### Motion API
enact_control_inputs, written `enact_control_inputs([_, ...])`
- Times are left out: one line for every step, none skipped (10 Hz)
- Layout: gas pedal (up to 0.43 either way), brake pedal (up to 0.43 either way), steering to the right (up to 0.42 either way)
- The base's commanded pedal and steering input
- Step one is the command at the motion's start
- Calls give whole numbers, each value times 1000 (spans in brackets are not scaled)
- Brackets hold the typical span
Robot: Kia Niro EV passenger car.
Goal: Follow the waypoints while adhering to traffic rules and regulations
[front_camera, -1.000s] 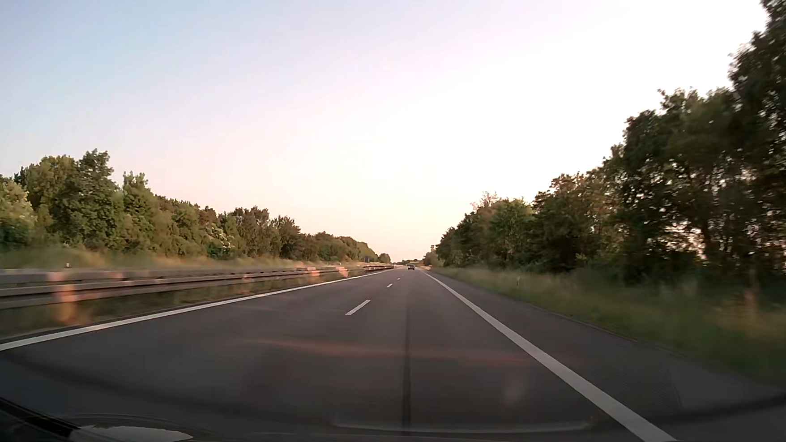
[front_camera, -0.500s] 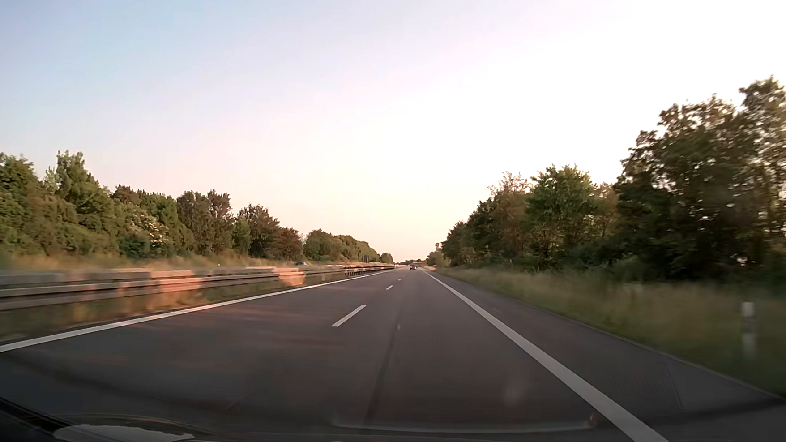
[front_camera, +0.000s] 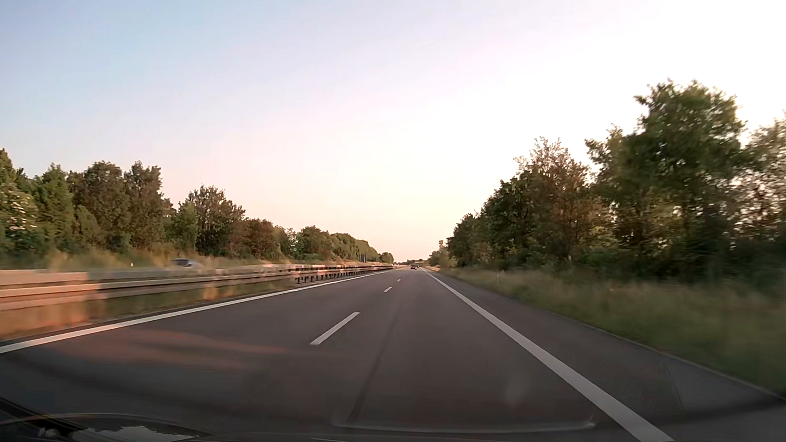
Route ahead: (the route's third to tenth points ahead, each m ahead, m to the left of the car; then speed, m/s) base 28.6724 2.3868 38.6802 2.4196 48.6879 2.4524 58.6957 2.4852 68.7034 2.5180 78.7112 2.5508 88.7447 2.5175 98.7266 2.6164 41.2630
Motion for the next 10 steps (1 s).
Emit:
enact_control_inputs([488,12,-3])
enact_control_inputs([488,18,-3])
enact_control_inputs([488,18,-3])
enact_control_inputs([488,18,-3])
enact_control_inputs([488,18,-3])
enact_control_inputs([488,18,-2])
enact_control_inputs([488,18,-3])
enact_control_inputs([488,18,-2])
enact_control_inputs([488,12,-3])
enact_control_inputs([488,12,-2])
